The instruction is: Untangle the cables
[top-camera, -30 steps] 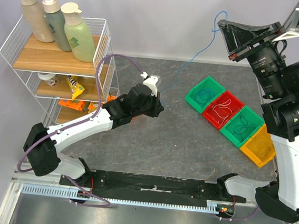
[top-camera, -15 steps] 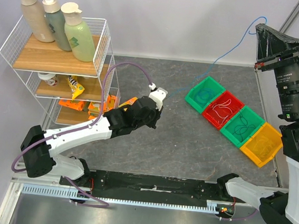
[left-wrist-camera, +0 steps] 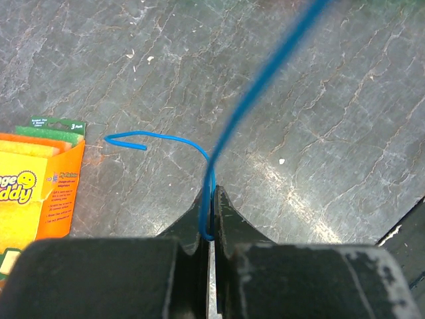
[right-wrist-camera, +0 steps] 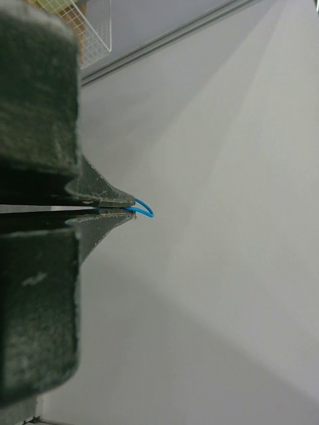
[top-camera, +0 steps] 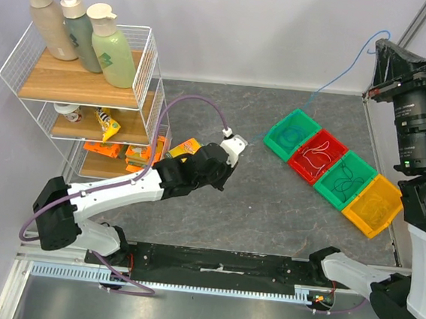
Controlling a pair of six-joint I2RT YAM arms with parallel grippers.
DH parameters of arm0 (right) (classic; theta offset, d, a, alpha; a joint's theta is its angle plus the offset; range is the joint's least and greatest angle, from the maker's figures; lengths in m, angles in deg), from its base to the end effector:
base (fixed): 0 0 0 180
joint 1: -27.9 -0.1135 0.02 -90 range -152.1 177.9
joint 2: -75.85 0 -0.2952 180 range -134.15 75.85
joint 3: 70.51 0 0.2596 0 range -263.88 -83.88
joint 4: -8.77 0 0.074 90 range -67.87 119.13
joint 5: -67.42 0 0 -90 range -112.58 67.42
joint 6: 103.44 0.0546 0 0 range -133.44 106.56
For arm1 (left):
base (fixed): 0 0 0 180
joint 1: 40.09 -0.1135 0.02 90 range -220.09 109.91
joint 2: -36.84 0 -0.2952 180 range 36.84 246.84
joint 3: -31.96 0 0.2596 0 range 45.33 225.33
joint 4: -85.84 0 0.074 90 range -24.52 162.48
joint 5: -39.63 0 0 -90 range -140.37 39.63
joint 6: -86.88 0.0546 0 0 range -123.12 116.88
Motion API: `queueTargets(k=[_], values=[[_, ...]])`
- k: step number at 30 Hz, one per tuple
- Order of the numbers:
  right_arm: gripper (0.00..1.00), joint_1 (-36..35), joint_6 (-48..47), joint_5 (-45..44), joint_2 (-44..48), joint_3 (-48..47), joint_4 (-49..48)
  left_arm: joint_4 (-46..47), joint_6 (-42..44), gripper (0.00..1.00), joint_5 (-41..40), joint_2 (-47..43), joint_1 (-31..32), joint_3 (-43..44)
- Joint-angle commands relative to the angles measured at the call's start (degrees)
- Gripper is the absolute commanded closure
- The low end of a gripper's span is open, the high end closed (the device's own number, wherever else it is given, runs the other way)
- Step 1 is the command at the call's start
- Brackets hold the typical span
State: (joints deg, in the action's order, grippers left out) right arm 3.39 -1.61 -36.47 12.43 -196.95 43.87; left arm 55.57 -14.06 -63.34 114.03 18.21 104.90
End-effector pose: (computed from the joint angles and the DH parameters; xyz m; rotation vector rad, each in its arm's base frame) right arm 0.1127 0.0370 0.6683 0.0986 1.1046 0.4374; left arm 0.1777 -0.2643 0.3100 0.7586 2.0552 -0.4488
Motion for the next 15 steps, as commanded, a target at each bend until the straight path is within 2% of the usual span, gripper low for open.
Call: queueTargets(k=[1,2,5,7,8,9,10,12,15], values=[[1.0,0.17,0.9,0.0,1.36,5.39,1.11,-0.58,4.0,0.94,1.72,1.91,0.5,5.54],[1.0,0.17,1.43,0.18,2.15,7.67,1.46,-0.58,3.74,0.89,1.98,2.0,0.67,6.43],[1.0,0.25,2.84,0.27,3.91,12.34,2.52,-0.58,3.12,0.59,2.25,1.83,0.67,8.8],[1.0,0.25,3.54,1.14,4.53,13.84,3.4,-0.41,2.85,0.45,2.6,1.48,0.67,9.77],[1.0,0.17,3.63,1.23,4.53,14.2,3.92,-0.15,2.85,0.33,3.04,1.21,0.67,10.04],[1.0,0.25,3.81,1.15,4.53,14.29,4.19,0.12,2.94,0.29,4.08,0.86,0.67,10.13],[1.0,0.17,3.63,0.88,4.44,14.29,4.45,0.47,3.03,0.2,4.53,0.51,0.58,10.3],[1.0,0.17,2.94,-0.52,4.09,13.59,4.37,1.17,3.29,0.16,6.63,-0.02,0.67,10.3],[1.0,0.17,1.7,-2.01,2.69,11.31,4.37,1.17,3.47,0.16,8.66,-0.63,0.67,10.39]])
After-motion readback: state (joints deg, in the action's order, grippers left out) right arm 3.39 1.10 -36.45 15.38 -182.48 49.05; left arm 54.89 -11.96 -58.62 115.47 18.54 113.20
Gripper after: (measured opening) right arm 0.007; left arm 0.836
